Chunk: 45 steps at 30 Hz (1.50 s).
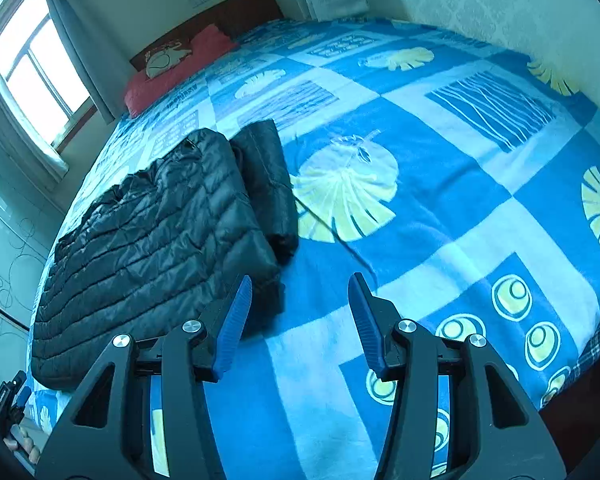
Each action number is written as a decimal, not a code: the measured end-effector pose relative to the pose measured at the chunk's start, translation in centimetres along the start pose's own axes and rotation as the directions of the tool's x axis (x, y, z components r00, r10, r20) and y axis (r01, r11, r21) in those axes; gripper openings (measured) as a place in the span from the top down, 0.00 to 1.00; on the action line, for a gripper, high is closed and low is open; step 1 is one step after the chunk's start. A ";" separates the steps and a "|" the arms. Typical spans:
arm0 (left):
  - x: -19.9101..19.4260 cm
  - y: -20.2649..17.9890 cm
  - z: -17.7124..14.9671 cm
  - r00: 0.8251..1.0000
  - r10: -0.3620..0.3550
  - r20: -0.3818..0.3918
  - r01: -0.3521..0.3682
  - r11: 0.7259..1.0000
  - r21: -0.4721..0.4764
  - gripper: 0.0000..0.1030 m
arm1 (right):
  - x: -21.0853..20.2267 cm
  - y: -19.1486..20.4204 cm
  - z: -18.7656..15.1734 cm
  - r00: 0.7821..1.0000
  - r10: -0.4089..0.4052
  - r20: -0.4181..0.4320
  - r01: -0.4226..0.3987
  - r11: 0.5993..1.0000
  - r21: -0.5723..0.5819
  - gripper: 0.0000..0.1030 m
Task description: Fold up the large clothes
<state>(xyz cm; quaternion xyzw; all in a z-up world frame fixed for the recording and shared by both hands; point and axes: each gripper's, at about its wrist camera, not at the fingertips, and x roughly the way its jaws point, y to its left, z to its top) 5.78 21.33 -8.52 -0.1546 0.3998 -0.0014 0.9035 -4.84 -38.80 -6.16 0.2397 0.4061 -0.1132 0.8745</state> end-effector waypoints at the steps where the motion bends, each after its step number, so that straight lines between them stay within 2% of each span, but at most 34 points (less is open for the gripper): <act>1: 0.2 -0.1 0.6 1.000 0.003 0.005 -0.003 1.000 0.009 0.33 | 0.0 0.7 0.1 1.000 0.011 0.003 -0.011 1.000 -0.011 0.51; 8: 3.6 -1.3 3.9 0.998 -0.055 -0.033 0.056 0.998 0.018 0.33 | 3.7 9.5 1.2 0.991 0.121 -0.055 -0.128 0.977 -0.171 0.51; 13: 6.1 -2.8 5.7 0.997 -0.051 -0.059 0.055 0.996 0.070 0.33 | 7.4 17.0 2.2 0.977 0.184 -0.112 -0.208 0.940 -0.270 0.54; 15: 7.0 -3.4 6.5 0.997 -0.037 -0.069 0.043 0.995 0.093 0.33 | 8.6 19.8 2.7 0.972 0.197 -0.126 -0.227 0.925 -0.305 0.59; 20: 9.1 -3.8 8.2 0.994 -0.028 -0.104 0.041 0.991 0.130 0.33 | 12.1 25.1 3.6 0.966 0.199 -0.163 -0.246 0.901 -0.356 0.59; 22: 9.8 -4.0 8.7 0.993 -0.023 -0.117 0.041 0.988 0.152 0.33 | 13.5 26.3 3.3 0.966 0.178 -0.185 -0.237 0.894 -0.379 0.59; 25: 10.8 -4.1 9.0 0.991 -0.013 -0.136 0.036 0.984 0.173 0.32 | 16.4 26.9 1.8 0.967 0.089 -0.240 -0.187 0.887 -0.423 0.61; 27: 11.6 -4.0 9.3 0.988 -0.011 -0.154 0.038 0.984 0.171 0.32 | 17.8 26.8 0.8 0.968 0.060 -0.245 -0.167 0.881 -0.442 0.60; 33: 14.2 -4.3 9.5 0.979 0.003 -0.204 0.037 0.980 0.194 0.32 | 18.3 26.7 -0.7 0.978 0.029 -0.206 -0.125 0.875 -0.467 0.60; 34: 14.6 -4.4 9.6 0.977 0.004 -0.214 0.038 0.980 0.195 0.29 | 18.3 26.7 -1.0 0.981 0.025 -0.195 -0.117 0.871 -0.477 0.60; 39: 17.2 -4.4 9.6 0.957 -0.010 -0.291 0.069 0.979 0.192 0.20 | 18.3 26.5 -1.4 0.984 0.027 -0.173 -0.109 0.868 -0.485 0.60; 41: 18.4 -4.0 9.4 0.943 -0.039 -0.329 0.099 0.981 0.168 0.19 | 18.3 26.5 -1.5 0.985 0.026 -0.170 -0.106 0.867 -0.487 0.60; 42: 19.0 -3.6 9.3 0.934 -0.071 -0.350 0.125 0.983 0.135 0.20 | 18.2 26.5 -1.7 0.986 0.025 -0.167 -0.104 0.866 -0.489 0.60; 44: 19.6 -3.3 9.1 0.929 -0.115 -0.351 0.164 0.980 0.113 0.24 | 18.1 26.6 -2.1 0.988 0.021 -0.156 -0.097 0.864 -0.495 0.60; 45: 19.5 -3.6 8.9 0.928 -0.130 -0.349 0.187 0.973 0.133 0.34 | 18.1 26.7 -2.3 0.988 0.019 -0.152 -0.093 0.862 -0.497 0.60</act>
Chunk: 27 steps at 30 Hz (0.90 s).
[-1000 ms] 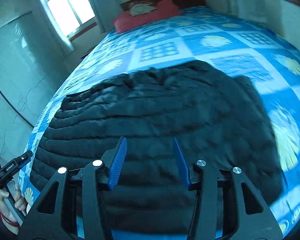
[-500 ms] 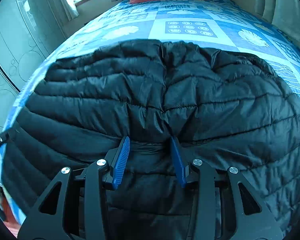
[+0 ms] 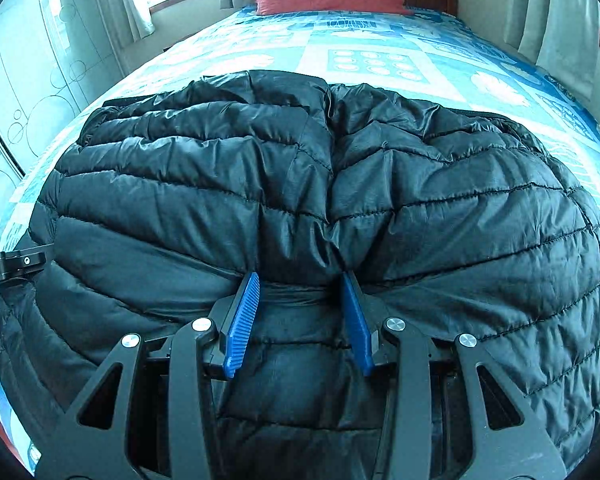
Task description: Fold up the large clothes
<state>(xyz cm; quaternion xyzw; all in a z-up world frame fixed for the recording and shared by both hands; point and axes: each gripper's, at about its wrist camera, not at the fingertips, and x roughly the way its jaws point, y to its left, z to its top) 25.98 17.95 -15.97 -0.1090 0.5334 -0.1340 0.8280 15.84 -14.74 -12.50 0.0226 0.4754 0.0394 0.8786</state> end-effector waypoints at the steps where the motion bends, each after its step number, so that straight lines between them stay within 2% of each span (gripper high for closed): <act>1: -0.1 -0.4 0.0 1.000 -0.017 0.001 0.017 1.000 0.021 0.46 | 0.0 0.2 -0.2 1.000 -0.006 0.004 0.006 1.000 -0.004 0.60; 4: -0.5 -1.1 0.0 0.998 -0.069 -0.010 0.070 0.997 0.029 0.68 | 0.1 0.3 -0.4 1.000 -0.017 0.013 0.018 1.000 -0.012 0.60; 7: -1.5 -2.3 0.2 0.998 -0.057 0.000 0.057 0.997 0.061 0.77 | 0.1 0.5 -0.6 1.000 -0.019 0.015 0.020 1.000 -0.014 0.60; 10: -3.5 -3.6 0.5 0.997 -0.064 0.036 0.061 0.995 0.079 0.79 | 0.0 0.8 -0.8 1.000 -0.025 0.015 0.025 1.000 -0.017 0.60; 15: -8.7 -6.9 1.5 0.979 -0.177 0.100 0.164 0.979 0.124 0.80 | -0.1 1.3 -0.8 1.000 -0.025 0.013 0.025 1.000 -0.017 0.60; 17: -9.9 -8.9 1.7 0.975 -0.196 0.108 0.179 0.972 0.155 0.80 | -0.1 1.0 -0.4 1.000 -0.013 0.010 0.014 1.000 -0.012 0.60; 21: -11.2 -13.8 1.5 0.975 -0.175 0.135 0.139 0.960 0.242 0.80 | -0.4 0.2 0.0 1.000 0.015 0.013 -0.015 1.000 0.005 0.60; 27: -11.4 -19.4 1.0 0.980 -0.136 0.146 0.088 0.952 0.292 0.80 | -3.8 -2.4 0.2 0.999 0.022 0.046 -0.024 0.999 0.048 0.62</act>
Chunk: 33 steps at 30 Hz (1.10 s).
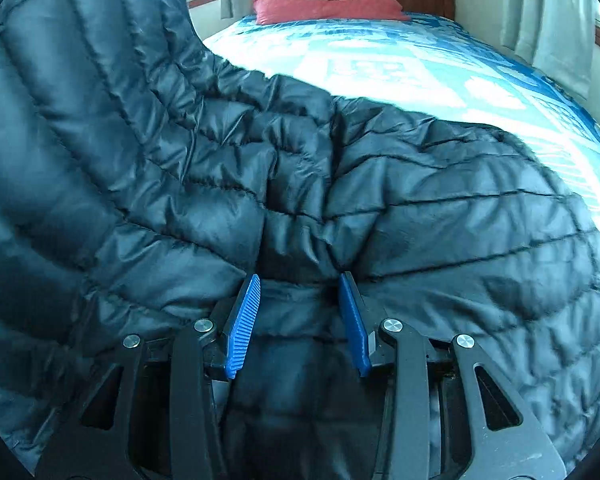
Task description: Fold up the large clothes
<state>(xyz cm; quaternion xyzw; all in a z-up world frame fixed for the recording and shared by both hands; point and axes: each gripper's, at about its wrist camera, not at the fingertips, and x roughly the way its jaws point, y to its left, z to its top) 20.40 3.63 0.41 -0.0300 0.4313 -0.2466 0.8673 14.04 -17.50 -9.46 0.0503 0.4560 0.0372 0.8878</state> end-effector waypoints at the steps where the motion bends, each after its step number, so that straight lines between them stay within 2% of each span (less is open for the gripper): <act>1: 0.1 -0.3 0.1 1.000 0.000 -0.003 0.000 1.000 0.004 0.80 | -0.7 -0.5 0.0 1.000 -0.007 0.012 0.007 1.000 0.006 0.62; 5: 1.1 -3.5 0.7 0.999 0.032 -0.010 -0.031 0.998 0.052 0.80 | -4.1 -3.9 -0.3 0.996 -0.057 0.067 0.055 0.998 0.035 0.60; 11: 3.6 -9.2 1.4 0.999 0.043 -0.017 -0.040 0.992 0.119 0.80 | -7.8 -10.6 -1.8 0.987 -0.126 0.095 0.112 0.983 0.143 0.59; 20: 10.1 -17.5 0.2 0.996 -0.014 -0.091 0.031 0.982 0.187 0.80 | -11.0 -18.9 -5.0 0.974 -0.215 0.075 0.187 0.941 0.283 0.59; 26: 14.8 -20.1 -2.4 0.986 -0.016 -0.167 0.048 0.980 0.192 0.80 | -10.9 -22.2 -6.0 0.968 -0.248 0.042 0.224 0.926 0.305 0.59; 33: 17.0 -21.2 -3.9 0.986 -0.011 -0.164 0.040 0.983 0.178 0.80 | -10.0 -24.3 -6.8 0.968 -0.252 0.011 0.236 0.921 0.310 0.59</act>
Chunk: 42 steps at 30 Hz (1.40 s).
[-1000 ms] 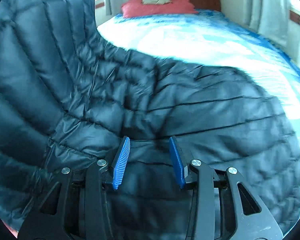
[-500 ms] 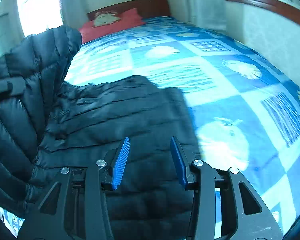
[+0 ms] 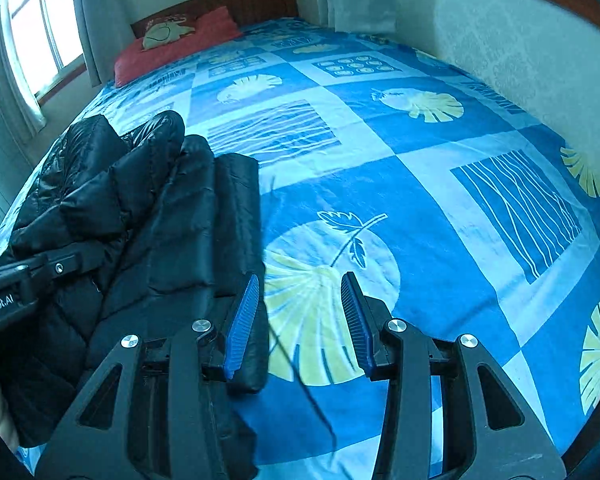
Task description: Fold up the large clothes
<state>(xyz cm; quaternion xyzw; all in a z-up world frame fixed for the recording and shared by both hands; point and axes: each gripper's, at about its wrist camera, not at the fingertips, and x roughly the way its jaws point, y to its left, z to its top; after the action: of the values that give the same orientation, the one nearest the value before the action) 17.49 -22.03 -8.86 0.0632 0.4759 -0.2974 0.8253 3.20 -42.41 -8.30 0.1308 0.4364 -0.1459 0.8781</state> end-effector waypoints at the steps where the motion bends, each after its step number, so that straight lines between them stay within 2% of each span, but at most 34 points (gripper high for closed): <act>1: 0.2 0.0 -0.2 1.000 -0.001 0.004 0.001 1.000 -0.004 0.80 | 0.2 -0.2 0.0 1.000 -0.001 -0.003 0.001 1.000 0.002 0.59; 12: 0.7 -0.6 -0.8 1.000 0.001 0.029 -0.001 1.000 -0.002 0.79 | 0.8 -0.8 -0.4 1.000 -0.008 -0.021 0.008 1.000 0.008 0.59; 17: -0.4 -1.6 -1.1 0.998 -0.015 0.057 0.015 1.000 0.007 0.67 | 0.3 -0.9 -0.5 1.000 -0.016 -0.014 0.016 1.000 0.007 0.58; 22: -2.2 -2.9 -0.8 0.996 -0.037 0.083 0.037 0.999 0.004 0.48 | -0.1 -1.2 -0.5 1.000 -0.028 -0.008 0.028 1.000 0.008 0.58; 28: -5.1 -3.5 -0.4 0.990 -0.077 0.116 0.082 0.996 -0.033 0.39 | -0.5 -1.6 -0.5 0.999 -0.039 -0.005 0.039 0.999 0.009 0.58; 35: -7.9 -4.2 -0.3 0.975 -0.177 0.135 0.180 0.983 -0.017 0.36 | -1.4 -1.7 -0.4 0.999 -0.040 0.007 0.040 0.999 0.011 0.58; 38: -10.4 -3.8 -0.4 0.966 -0.170 0.195 0.172 0.985 0.010 0.36 | -2.0 -1.3 -0.2 0.999 -0.040 0.019 0.040 0.999 0.001 0.58; 42: -12.8 -1.6 -0.6 0.959 -0.108 0.262 0.109 0.994 0.008 0.36 | -2.7 -0.3 0.5 0.999 -0.028 0.035 0.029 0.999 -0.015 0.58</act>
<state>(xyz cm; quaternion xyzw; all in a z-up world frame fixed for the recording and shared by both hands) 11.40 -17.54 1.61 -0.0057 0.3662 -0.3463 0.8637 1.84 -42.49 -5.85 0.1153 0.4242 -0.1574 0.8843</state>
